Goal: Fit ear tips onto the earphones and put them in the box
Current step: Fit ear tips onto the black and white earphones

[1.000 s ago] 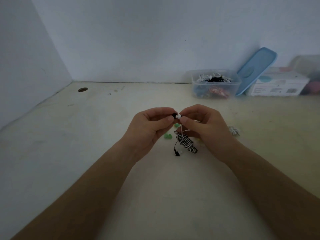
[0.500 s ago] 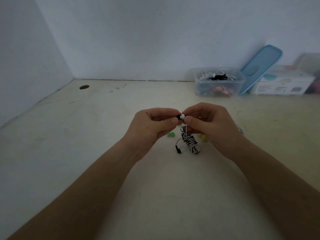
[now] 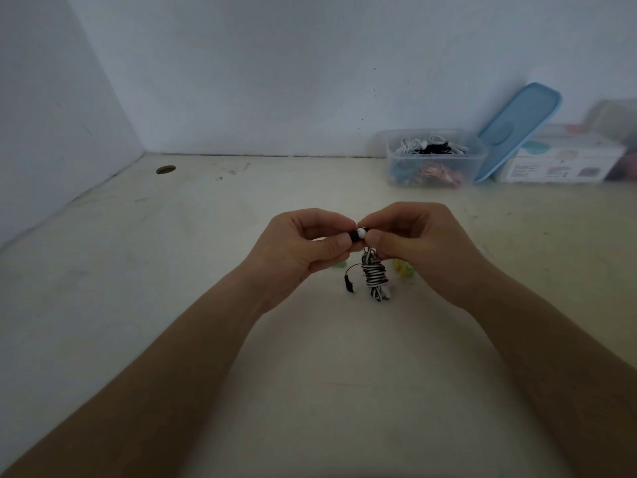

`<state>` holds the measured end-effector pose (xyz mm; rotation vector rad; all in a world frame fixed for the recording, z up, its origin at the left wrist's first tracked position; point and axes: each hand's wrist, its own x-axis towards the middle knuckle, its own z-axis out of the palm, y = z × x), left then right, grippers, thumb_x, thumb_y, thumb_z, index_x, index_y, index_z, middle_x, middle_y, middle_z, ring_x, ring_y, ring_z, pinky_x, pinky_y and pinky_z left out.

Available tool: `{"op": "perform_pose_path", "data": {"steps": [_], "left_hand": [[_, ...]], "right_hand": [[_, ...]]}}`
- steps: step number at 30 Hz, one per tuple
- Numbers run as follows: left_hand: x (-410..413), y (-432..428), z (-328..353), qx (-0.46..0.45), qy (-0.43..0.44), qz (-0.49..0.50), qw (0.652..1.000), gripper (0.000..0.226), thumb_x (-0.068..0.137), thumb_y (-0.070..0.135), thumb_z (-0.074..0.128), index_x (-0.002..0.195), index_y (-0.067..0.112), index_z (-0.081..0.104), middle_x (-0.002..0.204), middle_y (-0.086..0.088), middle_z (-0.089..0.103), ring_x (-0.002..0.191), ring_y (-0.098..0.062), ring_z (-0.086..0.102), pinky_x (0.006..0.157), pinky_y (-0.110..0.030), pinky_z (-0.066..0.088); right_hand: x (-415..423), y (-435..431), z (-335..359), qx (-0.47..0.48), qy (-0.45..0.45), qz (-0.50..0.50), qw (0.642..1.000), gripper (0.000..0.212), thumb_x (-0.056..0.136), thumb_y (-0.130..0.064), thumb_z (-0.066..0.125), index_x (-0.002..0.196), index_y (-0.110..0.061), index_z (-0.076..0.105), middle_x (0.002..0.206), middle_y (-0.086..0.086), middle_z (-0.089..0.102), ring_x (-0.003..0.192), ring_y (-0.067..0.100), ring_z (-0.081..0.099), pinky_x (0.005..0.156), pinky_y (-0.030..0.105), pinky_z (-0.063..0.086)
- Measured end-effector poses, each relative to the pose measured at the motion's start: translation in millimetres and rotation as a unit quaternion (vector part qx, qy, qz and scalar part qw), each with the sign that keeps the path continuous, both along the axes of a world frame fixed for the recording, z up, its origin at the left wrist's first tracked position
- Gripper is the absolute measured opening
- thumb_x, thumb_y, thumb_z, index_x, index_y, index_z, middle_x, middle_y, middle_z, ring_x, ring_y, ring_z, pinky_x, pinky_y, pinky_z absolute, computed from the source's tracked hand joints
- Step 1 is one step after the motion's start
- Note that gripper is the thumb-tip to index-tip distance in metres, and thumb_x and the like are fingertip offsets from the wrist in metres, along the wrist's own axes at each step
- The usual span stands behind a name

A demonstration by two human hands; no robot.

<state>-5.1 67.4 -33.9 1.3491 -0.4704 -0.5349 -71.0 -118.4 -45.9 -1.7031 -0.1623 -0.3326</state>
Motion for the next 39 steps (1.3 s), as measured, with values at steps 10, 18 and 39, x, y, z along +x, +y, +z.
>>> {"op": "perform_pose_path", "data": {"steps": [10, 18, 39], "left_hand": [[-1.2, -0.9, -1.7, 0.028, -0.023, 0.011, 0.999, 0.026, 0.081, -0.009, 0.067, 0.081, 0.014, 0.078, 0.091, -0.014, 0.076, 0.086, -0.024, 0.073, 0.074, -0.024, 0.058], [-1.6, -2.4, -2.9, 0.011, -0.01, 0.016, 1.0, 0.021, 0.082, -0.008, 0.066, 0.087, 0.01, 0.076, 0.089, -0.012, 0.076, 0.085, -0.022, 0.074, 0.074, -0.023, 0.058], [-1.5, -2.2, -4.1, 0.005, 0.001, 0.007, 1.0, 0.022, 0.084, -0.009, 0.063, 0.089, 0.009, 0.074, 0.09, -0.011, 0.076, 0.085, -0.021, 0.074, 0.078, -0.024, 0.059]], "right_hand": [[-1.6, -3.7, -1.4, -0.007, 0.0, 0.015, 1.0, 0.013, 0.083, 0.004, 0.071, 0.095, -0.001, 0.074, 0.08, 0.007, 0.075, 0.073, 0.011, 0.069, 0.07, 0.019, 0.052], [0.2, -1.1, -4.4, -0.001, -0.009, -0.01, 1.0, 0.012, 0.084, 0.002, 0.072, 0.095, -0.004, 0.073, 0.08, 0.011, 0.075, 0.071, 0.017, 0.068, 0.069, 0.024, 0.055], [-0.9, -2.1, -2.6, -0.012, -0.002, -0.015, 1.0, 0.013, 0.083, -0.001, 0.073, 0.096, -0.003, 0.073, 0.073, 0.001, 0.073, 0.065, 0.013, 0.065, 0.066, 0.022, 0.054]]}}
